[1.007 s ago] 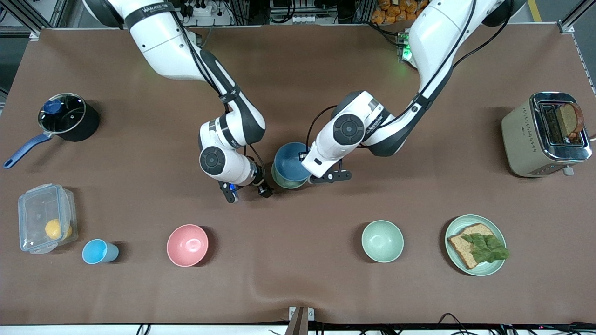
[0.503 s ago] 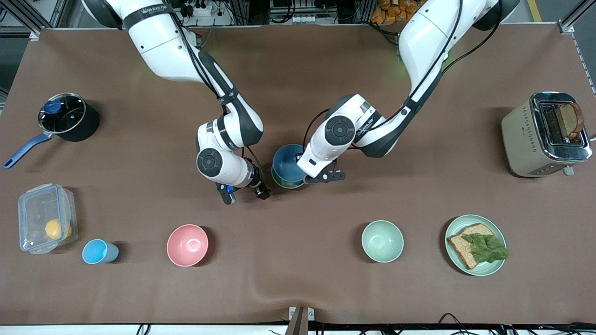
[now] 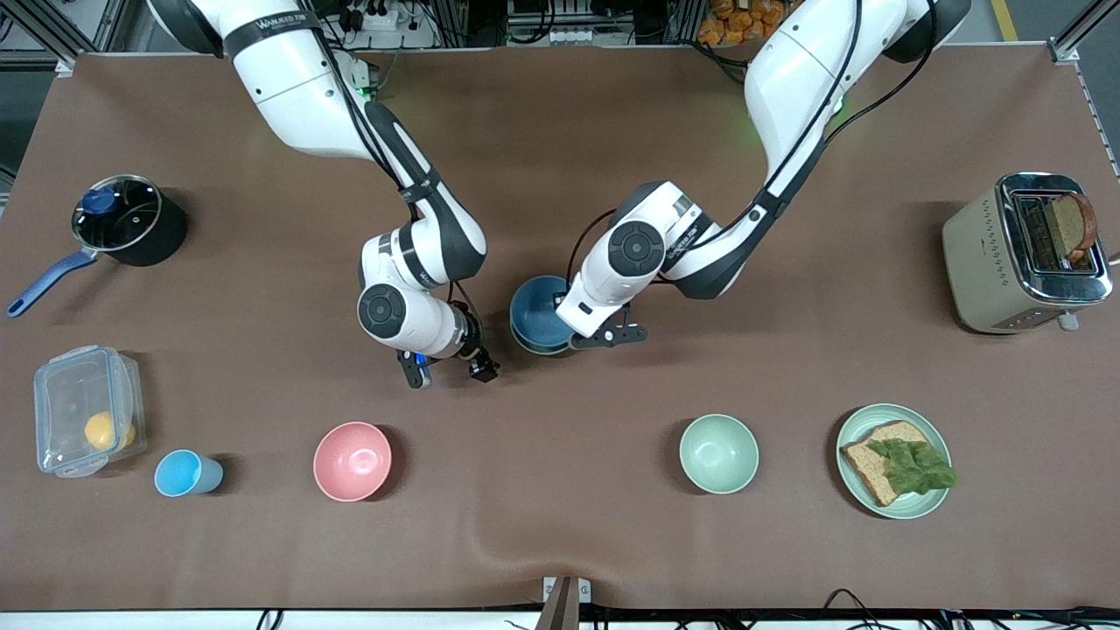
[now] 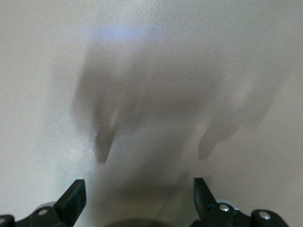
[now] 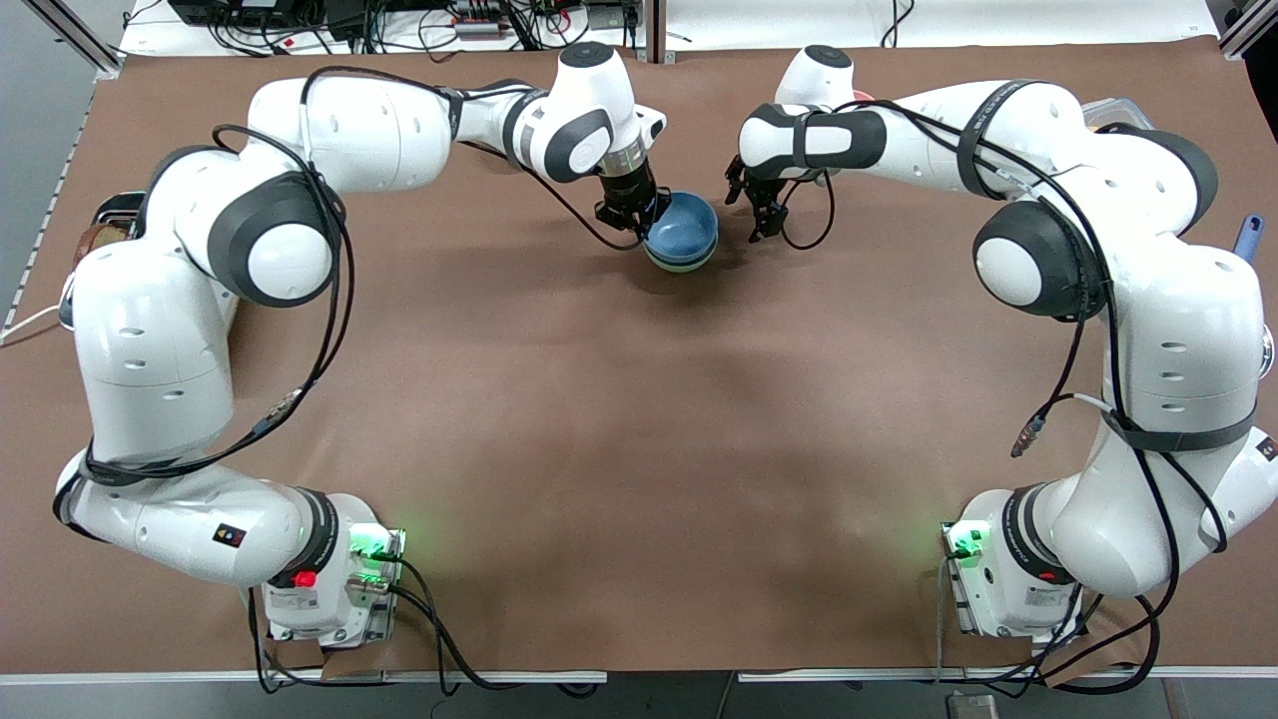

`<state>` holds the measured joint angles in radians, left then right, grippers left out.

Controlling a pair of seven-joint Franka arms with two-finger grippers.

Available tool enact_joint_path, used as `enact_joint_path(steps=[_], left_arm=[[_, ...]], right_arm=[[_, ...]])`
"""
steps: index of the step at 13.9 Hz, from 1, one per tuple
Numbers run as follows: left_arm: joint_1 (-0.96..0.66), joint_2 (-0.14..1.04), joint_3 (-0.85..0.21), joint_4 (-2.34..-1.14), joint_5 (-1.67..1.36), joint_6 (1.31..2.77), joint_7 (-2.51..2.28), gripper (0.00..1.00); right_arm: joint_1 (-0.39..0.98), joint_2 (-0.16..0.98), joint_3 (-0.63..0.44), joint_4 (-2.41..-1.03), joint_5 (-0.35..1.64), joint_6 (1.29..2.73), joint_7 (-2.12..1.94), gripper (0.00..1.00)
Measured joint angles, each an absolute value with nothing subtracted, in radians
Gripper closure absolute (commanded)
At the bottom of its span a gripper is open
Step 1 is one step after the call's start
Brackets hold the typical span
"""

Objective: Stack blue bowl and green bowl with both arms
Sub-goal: 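Lower the blue bowl into the green bowl with the left gripper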

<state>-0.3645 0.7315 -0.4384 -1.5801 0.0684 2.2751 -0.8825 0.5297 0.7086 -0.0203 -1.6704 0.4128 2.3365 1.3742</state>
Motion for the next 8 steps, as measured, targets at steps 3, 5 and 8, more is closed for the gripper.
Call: enact_joint_path(steps=[3,5,8], left_arm=[[-0.367,0.738,-0.436,-1.575,0.068,2.276,-0.882,1.0],[-0.37,0.743,-0.434,-1.569,0.068,2.276,-0.882,0.66],[-0.373,0.747,-0.43,-1.559,0.068,2.276,-0.882,0.29]], right_arm=[[0.53,0.709,-0.02,-1.669,0.412,2.337,1.374,0.0],[0.53,0.709,-0.02,-1.667,0.409,2.337,1.374,0.0],[0.53,0.709,-0.02,-1.659,0.408,2.337,1.374,0.0]])
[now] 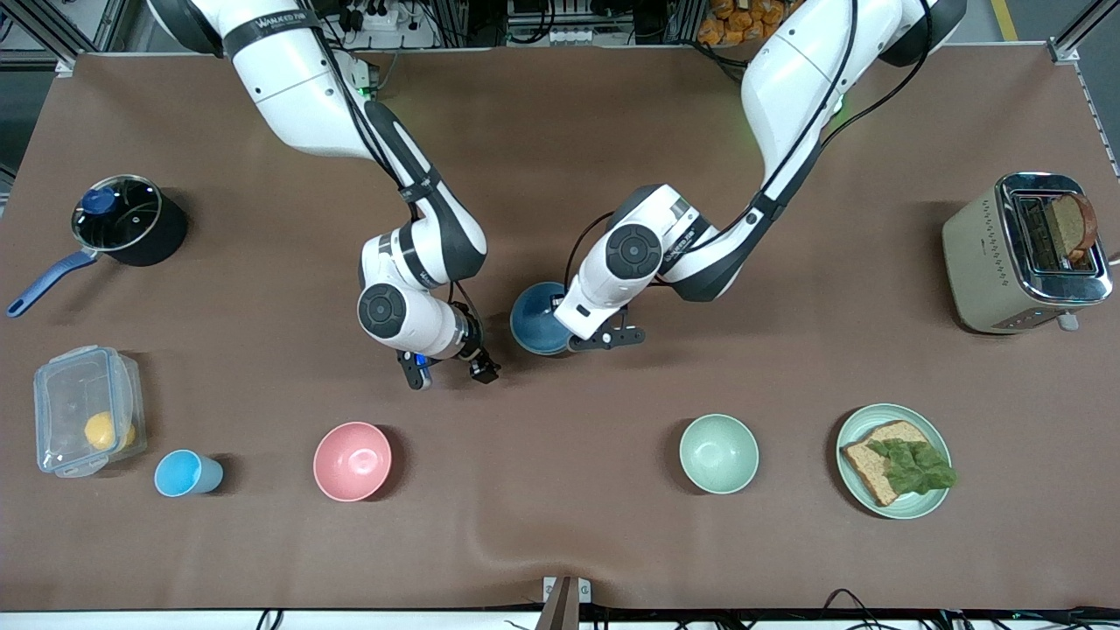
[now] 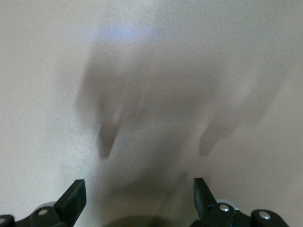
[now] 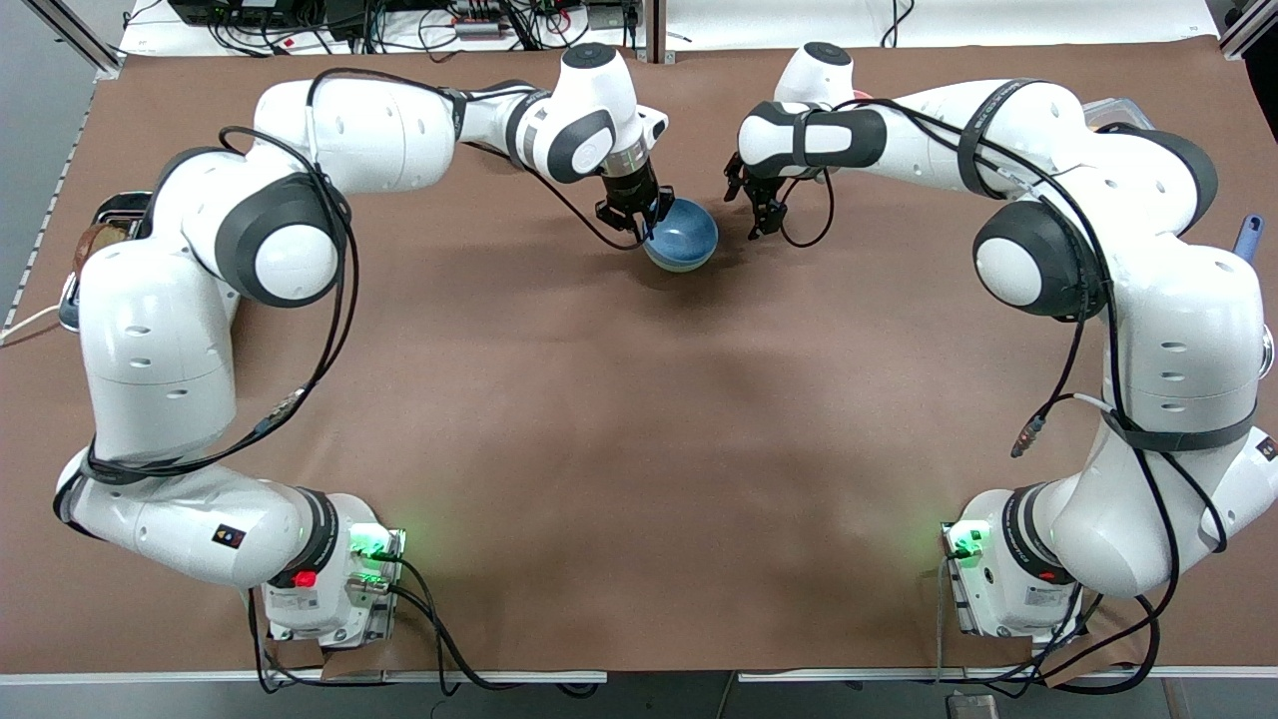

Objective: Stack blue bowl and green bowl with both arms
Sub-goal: 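Lower the blue bowl into the green bowl with the left gripper, then open both grippers and lift them away from the stacked bowls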

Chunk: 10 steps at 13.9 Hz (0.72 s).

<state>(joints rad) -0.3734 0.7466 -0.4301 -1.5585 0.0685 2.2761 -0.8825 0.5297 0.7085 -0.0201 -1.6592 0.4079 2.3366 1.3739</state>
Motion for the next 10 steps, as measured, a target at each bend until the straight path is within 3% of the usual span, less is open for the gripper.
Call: enact_joint_path(steps=[1,2,7,10], left_arm=[[-0.374,0.748,-0.429,-1.555,0.068,2.276,-0.882,0.09],[-0.374,0.749,-0.429,-1.552,0.068,2.276,-0.883,0.0],[-0.357,0.716,-0.423,-1.514,0.069,2.264,-0.883,0.0],[-0.273,0.594,-0.418,-1.495,0.077,2.103,-0.883,0.0]], right_arm=[[0.53,0.709,-0.02,-1.659,0.408,2.337,1.374,0.0],[0.53,0.709,-0.02,-1.658,0.408,2.337,1.374,0.0],[0.526,0.708,-0.021,-1.626,0.255,2.33,1.351,0.0],[0.481,0.704,-0.024,-1.598,0.216,2.243,1.191,0.0]])
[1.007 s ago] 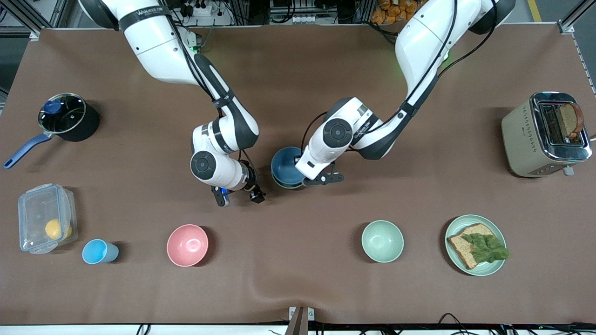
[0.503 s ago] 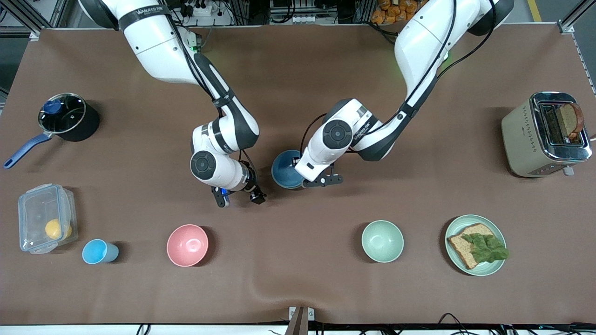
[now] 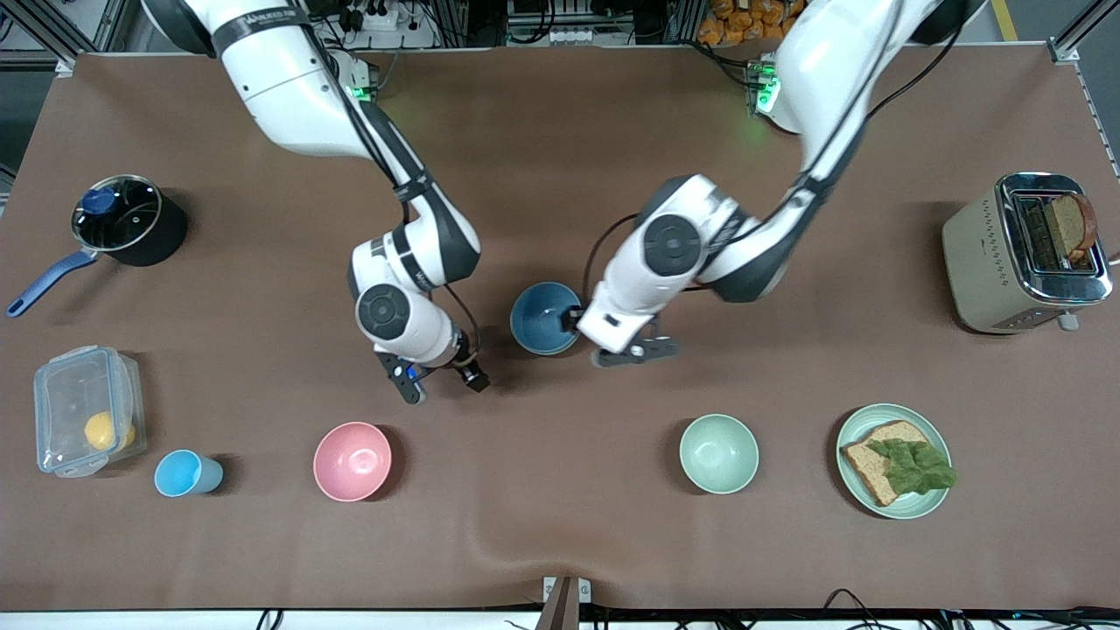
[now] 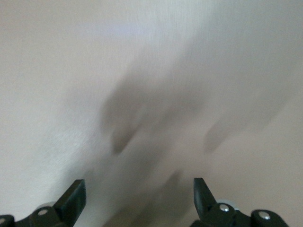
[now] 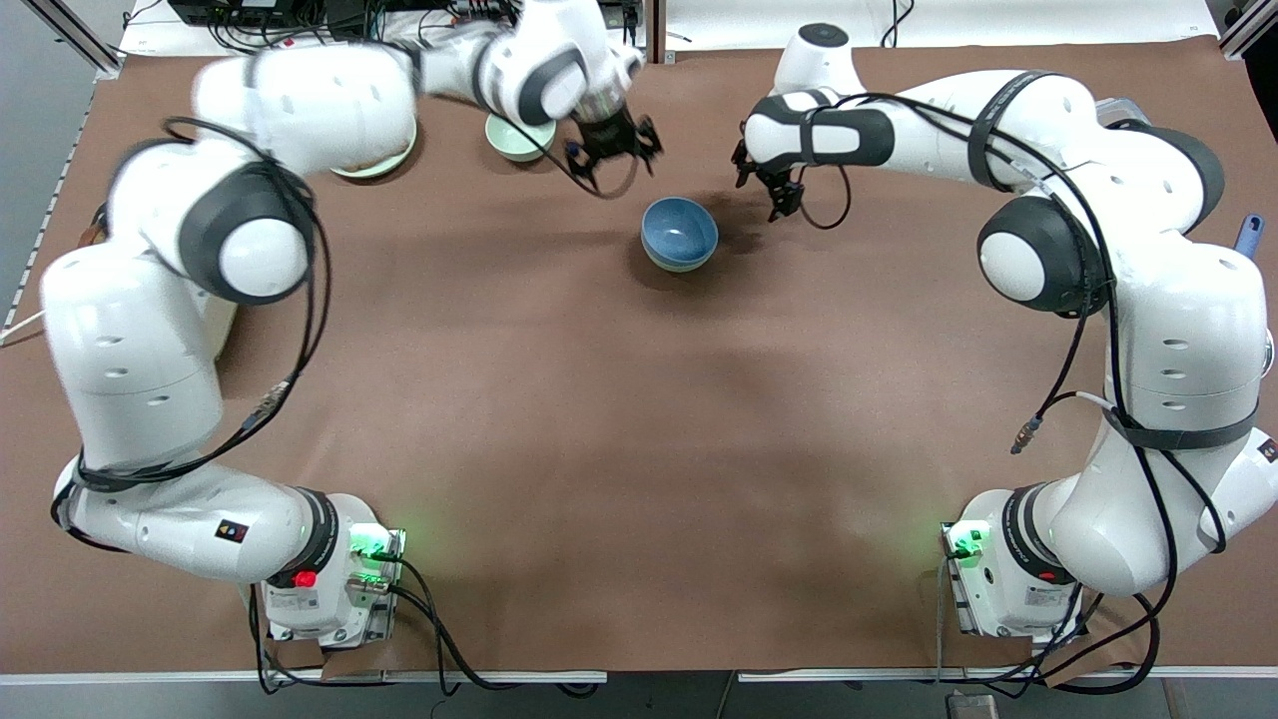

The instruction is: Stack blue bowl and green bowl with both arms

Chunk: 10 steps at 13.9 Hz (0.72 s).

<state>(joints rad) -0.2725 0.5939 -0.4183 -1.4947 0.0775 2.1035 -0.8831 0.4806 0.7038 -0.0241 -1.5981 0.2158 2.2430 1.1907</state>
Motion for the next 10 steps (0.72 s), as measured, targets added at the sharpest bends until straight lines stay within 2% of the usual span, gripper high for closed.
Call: enact_joint_path(steps=[3,6,10], left_arm=[[-0.146,0.431,-0.415,-1.491,0.088,1.876,-0.858,0.0],[-0.007,0.287,-0.413,-1.494,0.108,1.707,-0.683,0.0],[0.173,0.169,-0.413,-1.5,0.109,1.596,-0.406,0.0]], right_arm=[[0.383,0.673,-0.031,-1.568,0.21,2.084,0.955,0.0],[0.237,0.615,-0.034,-1.569,0.17,1.942,0.684,0.0],[0.13,0.479,-0.034,-1.669,0.115,1.903,0.399,0.0]])
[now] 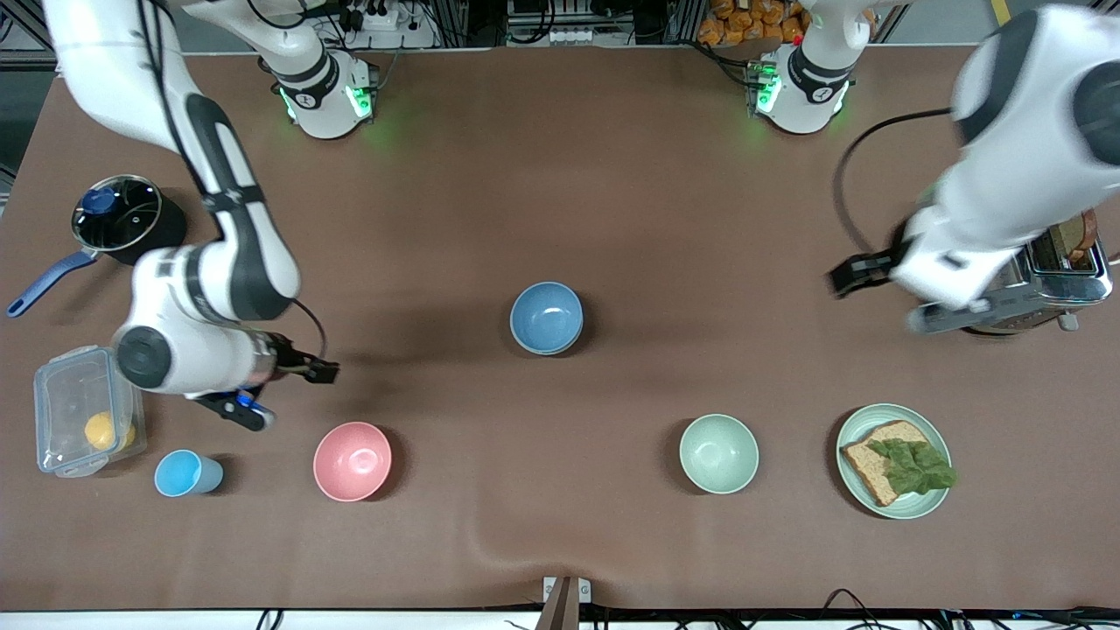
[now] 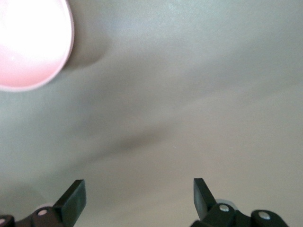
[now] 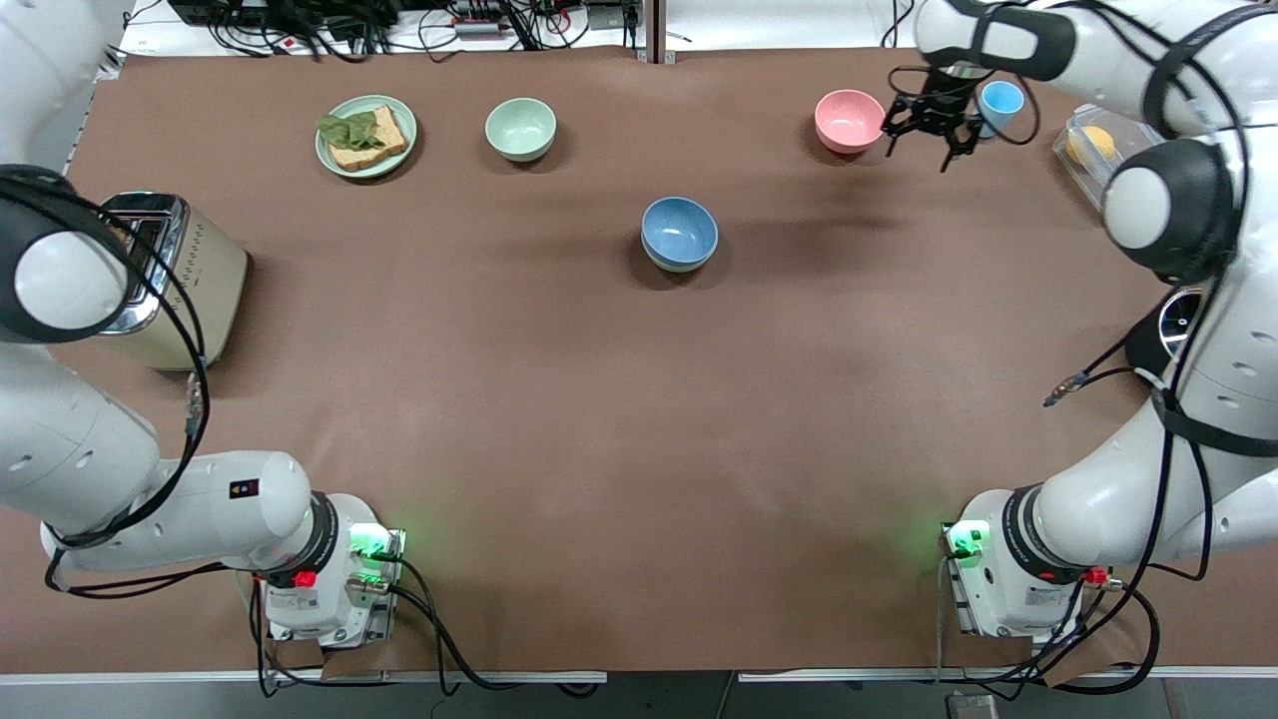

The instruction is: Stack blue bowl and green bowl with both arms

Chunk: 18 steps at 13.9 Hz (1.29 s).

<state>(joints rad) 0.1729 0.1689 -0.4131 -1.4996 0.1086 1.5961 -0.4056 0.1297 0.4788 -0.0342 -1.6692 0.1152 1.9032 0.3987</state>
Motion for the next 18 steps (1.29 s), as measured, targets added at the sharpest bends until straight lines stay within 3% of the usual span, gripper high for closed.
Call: enact_joint_path(steps=[4,8,11,18], left_arm=[[0.183,0.13,-0.391,-1.506,0.108,1.566,-0.327,0.0],[0.086,0.101,-0.267,-1.517,0.083,1.557,-0.258,0.0],[0.076,0.074,-0.243,-1.528,0.078,1.555,-0.229,0.0],[0.064,0.05,-0.242,-1.528,0.056,1.528,-0.229,0.0]], right_arm=[[0.128,0.232,-0.033,-1.837,0.108,1.899,0.156,0.0],[0.109,0.023,-0.034,-1.879,0.049,1.88,0.006,0.0],[0.06,-0.028,-0.035,-1.867,0.034,1.853,-0.104,0.0],[0.038,-0.031,-0.029,-1.683,0.033,1.611,-0.085,0.0]])
